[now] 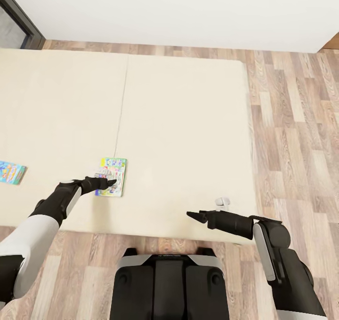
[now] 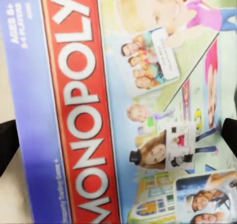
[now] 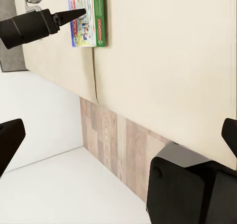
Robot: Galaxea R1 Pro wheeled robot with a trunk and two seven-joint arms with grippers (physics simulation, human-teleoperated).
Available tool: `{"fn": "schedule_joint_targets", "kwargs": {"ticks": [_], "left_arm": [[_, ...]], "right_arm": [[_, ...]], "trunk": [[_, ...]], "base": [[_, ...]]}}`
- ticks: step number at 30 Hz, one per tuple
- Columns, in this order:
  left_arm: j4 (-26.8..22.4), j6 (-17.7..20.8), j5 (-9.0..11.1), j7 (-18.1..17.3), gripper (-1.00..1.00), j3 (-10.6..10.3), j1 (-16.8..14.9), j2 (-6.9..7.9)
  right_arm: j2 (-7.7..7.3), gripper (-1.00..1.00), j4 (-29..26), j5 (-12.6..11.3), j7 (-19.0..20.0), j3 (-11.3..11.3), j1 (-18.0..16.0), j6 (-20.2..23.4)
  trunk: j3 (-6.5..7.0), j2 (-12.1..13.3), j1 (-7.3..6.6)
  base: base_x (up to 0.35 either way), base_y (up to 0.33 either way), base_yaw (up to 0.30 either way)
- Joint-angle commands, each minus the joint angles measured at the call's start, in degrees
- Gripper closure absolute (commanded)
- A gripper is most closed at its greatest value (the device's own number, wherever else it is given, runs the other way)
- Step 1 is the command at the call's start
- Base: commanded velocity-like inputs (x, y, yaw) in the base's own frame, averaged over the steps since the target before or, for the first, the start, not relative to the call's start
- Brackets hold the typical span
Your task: Put all the toys in the child's room - the three board games (two on the bed and one on the table), the two jigsaw puzzles on the table, and the tennis ball on the table - inside the toy box on the table in the child's room.
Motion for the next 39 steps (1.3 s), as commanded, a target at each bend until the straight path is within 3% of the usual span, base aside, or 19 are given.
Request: {"fn": "schedule_joint_targets", "kwargs": {"ticks": [1, 39], "left_arm": [[-0.10, 0.34, -0.05, -0.12, -1.00, -0.11, 0.00, 0.01], [-0.10, 0.45, -0.14, 0.37, -1.00, -0.11, 0.05, -1.07]], "right_arm": [[0.04, -1.00, 0.00, -0.27, 0.00, -0.10, -0.03, 0.40], [0.03, -1.00, 0.00, -0.27, -0.07, -0.10, -0.03, 0.40]], "trunk": [[-0.05, -0.07, 0.02], [-0.05, -0.07, 0.02]], "base": [[-0.064, -0.178, 0.000], [-0.015, -0.133, 0.000]]}}
